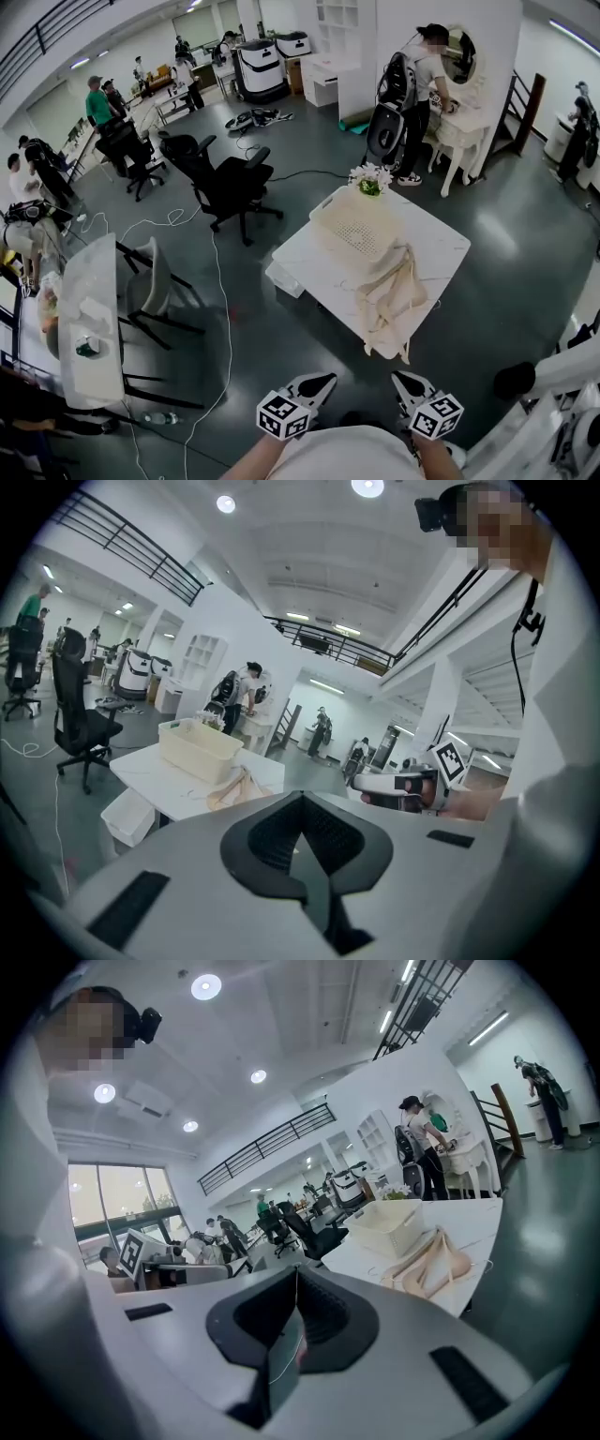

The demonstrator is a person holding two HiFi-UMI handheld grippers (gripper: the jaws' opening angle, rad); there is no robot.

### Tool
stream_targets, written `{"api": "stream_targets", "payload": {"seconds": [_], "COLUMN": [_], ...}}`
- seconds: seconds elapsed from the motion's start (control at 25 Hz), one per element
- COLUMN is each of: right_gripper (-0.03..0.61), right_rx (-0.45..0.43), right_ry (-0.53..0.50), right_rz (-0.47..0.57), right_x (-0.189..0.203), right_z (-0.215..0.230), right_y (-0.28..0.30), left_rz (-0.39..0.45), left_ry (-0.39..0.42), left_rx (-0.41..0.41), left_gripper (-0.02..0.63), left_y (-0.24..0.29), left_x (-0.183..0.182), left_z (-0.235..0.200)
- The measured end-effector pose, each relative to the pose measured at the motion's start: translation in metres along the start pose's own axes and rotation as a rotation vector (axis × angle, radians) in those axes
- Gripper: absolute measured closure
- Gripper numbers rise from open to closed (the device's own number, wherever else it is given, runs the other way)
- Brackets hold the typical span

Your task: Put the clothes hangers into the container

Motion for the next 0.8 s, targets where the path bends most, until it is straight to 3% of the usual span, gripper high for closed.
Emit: {"api": "stream_targets", "payload": {"seconds": [0.36,0.8], "right_gripper": [0.56,0.56], "right_rx": [-0.033,0.039], "right_ry": [-0.017,0.011], "right_rz": [-0.023,0.012], "right_x": [-0.002,-0.014], "right_z": [0.016,0.042], "right_y": [-0.005,0.038], "left_rz": [0.01,-0.032], "left_ry": [-0.005,-0.009], "left_rx": [-0.031,-0.003], "left_gripper": [0.606,0.606], "left_y": [0.016,0.039], "left_x": [0.005,-0.008], "left_z": [0.01,-0.041]}}
Point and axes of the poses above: the fingertips, and each gripper's own axes: y forward along the fingers, z to its right, x out of its underside, the point moved 3 cm from there along -y, backward along the fingers, and after that the axes turned 2 degrees about z, right-handed, at the moved point
